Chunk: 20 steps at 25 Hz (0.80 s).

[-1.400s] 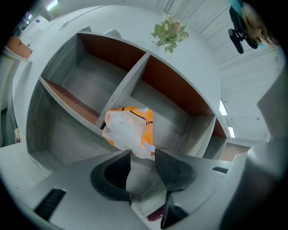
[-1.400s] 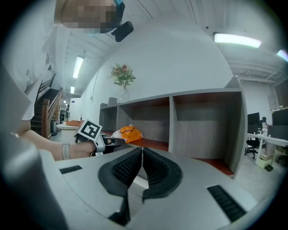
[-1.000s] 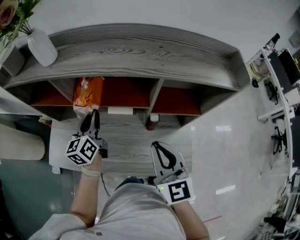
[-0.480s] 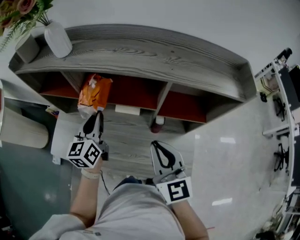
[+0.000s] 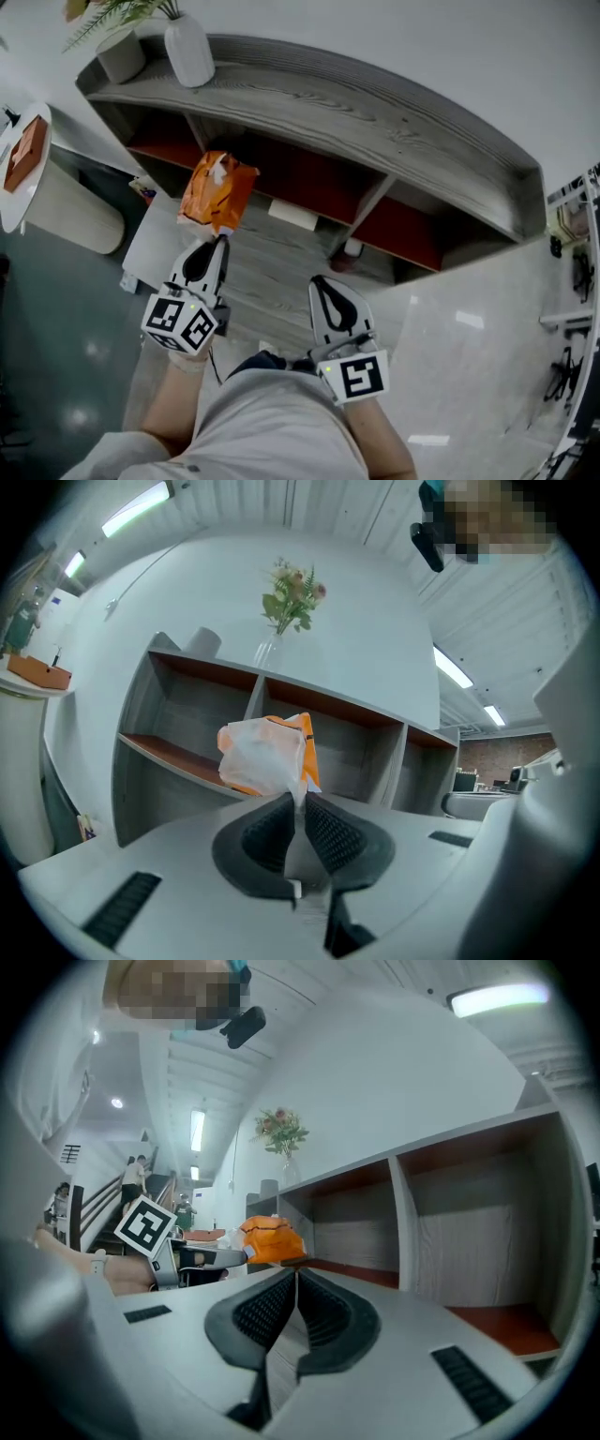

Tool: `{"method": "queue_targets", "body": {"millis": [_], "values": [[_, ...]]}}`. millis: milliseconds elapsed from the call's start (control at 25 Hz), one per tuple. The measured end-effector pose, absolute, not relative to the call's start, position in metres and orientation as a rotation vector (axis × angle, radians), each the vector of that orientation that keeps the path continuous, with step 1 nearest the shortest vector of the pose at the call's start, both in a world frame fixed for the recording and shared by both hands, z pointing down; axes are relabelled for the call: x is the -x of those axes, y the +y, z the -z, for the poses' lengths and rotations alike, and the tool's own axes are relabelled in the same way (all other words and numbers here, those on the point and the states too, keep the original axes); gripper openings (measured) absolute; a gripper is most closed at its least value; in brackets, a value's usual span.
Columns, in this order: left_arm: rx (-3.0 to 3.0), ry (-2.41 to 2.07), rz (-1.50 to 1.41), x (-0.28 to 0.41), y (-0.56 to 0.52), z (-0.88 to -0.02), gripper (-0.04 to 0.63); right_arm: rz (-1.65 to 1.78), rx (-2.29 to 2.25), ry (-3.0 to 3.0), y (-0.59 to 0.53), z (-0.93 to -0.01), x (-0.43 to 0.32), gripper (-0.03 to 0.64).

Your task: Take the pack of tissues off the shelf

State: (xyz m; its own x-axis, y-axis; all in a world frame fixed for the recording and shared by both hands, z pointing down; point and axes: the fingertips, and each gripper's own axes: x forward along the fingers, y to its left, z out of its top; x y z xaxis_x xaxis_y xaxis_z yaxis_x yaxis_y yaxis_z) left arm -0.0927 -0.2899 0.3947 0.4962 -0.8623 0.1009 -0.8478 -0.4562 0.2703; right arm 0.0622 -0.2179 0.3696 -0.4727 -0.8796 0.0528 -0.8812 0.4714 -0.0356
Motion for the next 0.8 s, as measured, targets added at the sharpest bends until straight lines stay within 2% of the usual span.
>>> {"method": "queue_targets", "body": {"millis": [800], "values": [[-2.301,-1.748,0.031,0.165,-0.179,-0.4,0.046,-0.125,-1.191,-2.918,-0.205,-0.384,0.021,0.021]]}}
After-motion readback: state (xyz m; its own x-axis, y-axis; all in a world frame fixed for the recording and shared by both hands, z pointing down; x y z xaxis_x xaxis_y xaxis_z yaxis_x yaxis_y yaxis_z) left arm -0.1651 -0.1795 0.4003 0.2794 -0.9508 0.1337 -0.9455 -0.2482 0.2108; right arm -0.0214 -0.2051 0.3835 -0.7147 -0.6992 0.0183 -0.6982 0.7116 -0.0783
